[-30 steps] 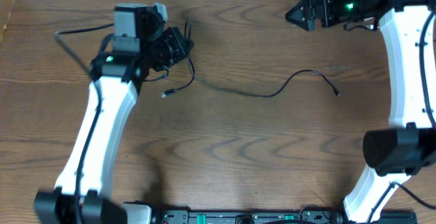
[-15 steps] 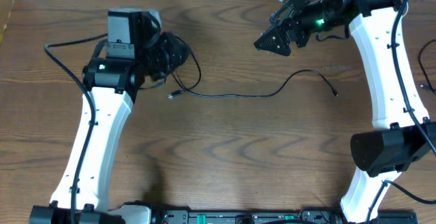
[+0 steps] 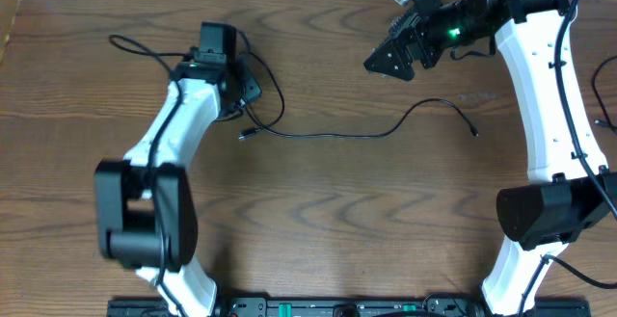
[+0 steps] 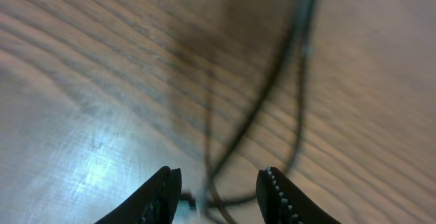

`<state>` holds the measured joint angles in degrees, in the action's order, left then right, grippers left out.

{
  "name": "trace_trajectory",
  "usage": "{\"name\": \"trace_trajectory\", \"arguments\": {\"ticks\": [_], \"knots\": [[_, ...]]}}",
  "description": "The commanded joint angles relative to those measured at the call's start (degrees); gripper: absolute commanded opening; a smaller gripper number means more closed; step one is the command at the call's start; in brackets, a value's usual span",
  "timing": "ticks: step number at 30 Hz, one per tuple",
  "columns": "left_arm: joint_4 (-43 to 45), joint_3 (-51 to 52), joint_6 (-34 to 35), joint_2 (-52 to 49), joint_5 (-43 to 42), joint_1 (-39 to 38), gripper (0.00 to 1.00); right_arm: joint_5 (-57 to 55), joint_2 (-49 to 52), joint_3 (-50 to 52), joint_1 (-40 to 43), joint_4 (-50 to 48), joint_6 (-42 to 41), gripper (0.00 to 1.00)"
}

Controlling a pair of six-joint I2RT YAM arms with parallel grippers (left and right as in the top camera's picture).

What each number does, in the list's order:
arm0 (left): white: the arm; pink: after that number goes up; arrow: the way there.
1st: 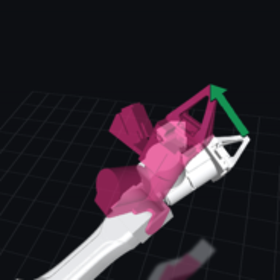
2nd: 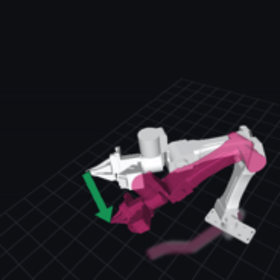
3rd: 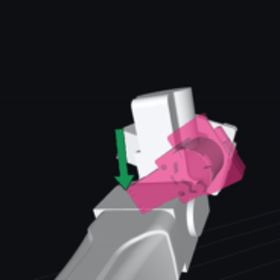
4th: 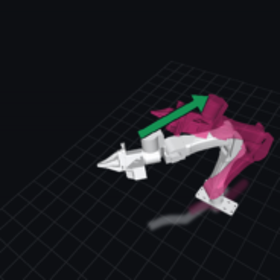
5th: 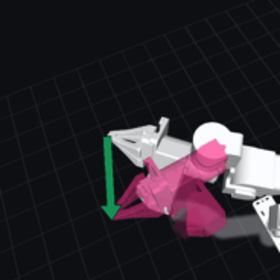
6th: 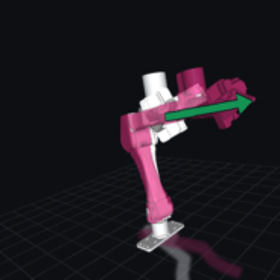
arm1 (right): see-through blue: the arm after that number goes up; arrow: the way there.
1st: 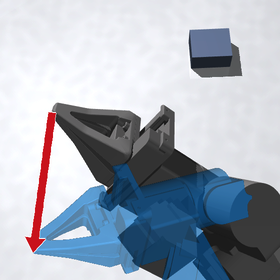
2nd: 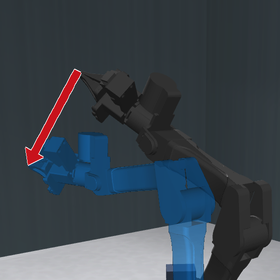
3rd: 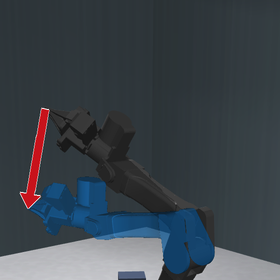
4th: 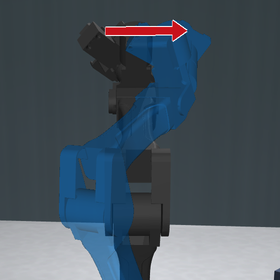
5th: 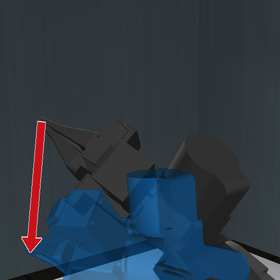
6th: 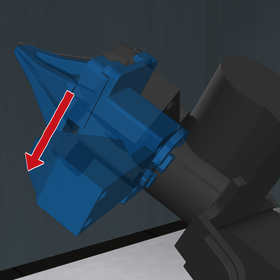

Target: Untangle cables

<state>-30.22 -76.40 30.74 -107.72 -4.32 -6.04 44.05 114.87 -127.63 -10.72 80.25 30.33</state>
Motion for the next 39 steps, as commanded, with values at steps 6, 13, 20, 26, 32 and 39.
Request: {"name": "trace_trajectory", "arguments": {"ticks": [6, 13, 20, 26, 32, 39], "knots": [[0.7, 0.5, -2.6, -5.2, -0.7, 0.2, 0.07, 0.0, 0.6, 0.3, 0.0, 0.4, -0.5, 0.99], [1.0, -1.0, 4.7, 6.0, -27.2, 0.6, 0.07, -0.6, 0.6, 0.3, 0.0, 0.3, -0.2, 0.99], [1.1, -1.0, 12.8, 16.7, -34.3, 0.6, 0.07, -0.6, 0.6, 0.3, -0.8, 0.5, 1.8, 0.99], [3.0, -1.0, 18.0, 20.8, -39.5, 0.6, 0.07, -0.6, 0.6, 0.5, -3.6, 3.2, 9.2, 0.99], [11.3, -1.0, 26.7, 20.9, -48.3, 0.6, 0.08, -2.3, 0.6, 5.6, -6.3, 1.1, 12.7, 0.99], [17.6, -1.0, 33.4, 20.9, -50.7, 1.1, 0.08, -4.4, 0.6, 16.9, -8.5, -12.4, 9.3, 0.99]]}}
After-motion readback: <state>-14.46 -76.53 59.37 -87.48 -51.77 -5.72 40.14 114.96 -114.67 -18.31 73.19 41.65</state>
